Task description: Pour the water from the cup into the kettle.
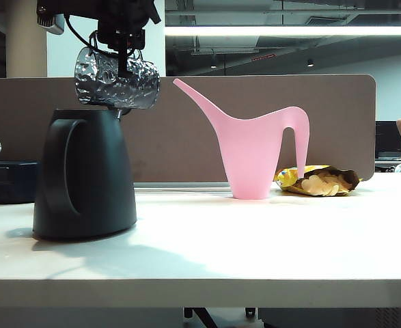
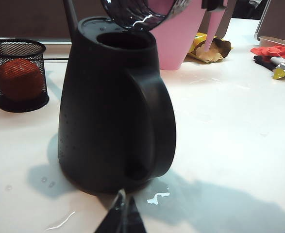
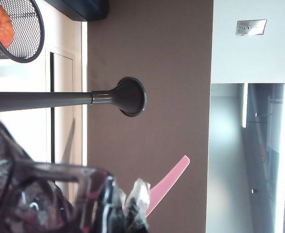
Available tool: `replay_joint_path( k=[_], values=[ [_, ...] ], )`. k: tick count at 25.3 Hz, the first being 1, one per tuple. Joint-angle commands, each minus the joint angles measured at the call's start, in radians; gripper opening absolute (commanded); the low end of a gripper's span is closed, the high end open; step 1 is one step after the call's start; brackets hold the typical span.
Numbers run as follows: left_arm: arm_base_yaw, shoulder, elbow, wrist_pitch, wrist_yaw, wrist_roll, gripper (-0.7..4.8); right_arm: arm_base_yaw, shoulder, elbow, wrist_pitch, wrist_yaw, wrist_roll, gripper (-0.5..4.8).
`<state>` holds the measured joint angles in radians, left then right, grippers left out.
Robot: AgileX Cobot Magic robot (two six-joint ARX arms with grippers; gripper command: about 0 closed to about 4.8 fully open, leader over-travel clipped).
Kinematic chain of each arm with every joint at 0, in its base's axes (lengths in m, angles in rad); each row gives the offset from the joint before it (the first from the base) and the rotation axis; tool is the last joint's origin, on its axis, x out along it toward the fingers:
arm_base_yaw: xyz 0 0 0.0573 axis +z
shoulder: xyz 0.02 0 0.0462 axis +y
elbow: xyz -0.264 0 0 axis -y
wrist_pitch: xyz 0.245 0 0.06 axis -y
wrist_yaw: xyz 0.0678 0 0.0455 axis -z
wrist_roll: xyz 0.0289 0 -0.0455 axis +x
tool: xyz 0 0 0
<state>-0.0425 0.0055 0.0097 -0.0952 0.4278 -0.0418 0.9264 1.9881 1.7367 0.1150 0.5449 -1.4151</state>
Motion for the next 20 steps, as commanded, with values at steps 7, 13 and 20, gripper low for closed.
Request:
replay_joint_path(
  k=[7, 13, 20],
  values=[
    [0.0, 0.001, 0.003, -0.002, 0.007, 0.0, -0.05, 0.003, 0.016, 0.006, 0.025, -0.004, -0.01, -0.06],
    [0.0, 0.001, 0.003, -0.003, 0.006, 0.0, -0.05, 0.002, 0.016, 0.006, 0.034, 0.003, -0.016, -0.06],
    [0.0, 0.001, 0.003, -0.003, 0.006, 0.0, -0.05, 0.011, 0.016, 0.006, 0.05, 0.005, -0.019, -0.06]
  ],
)
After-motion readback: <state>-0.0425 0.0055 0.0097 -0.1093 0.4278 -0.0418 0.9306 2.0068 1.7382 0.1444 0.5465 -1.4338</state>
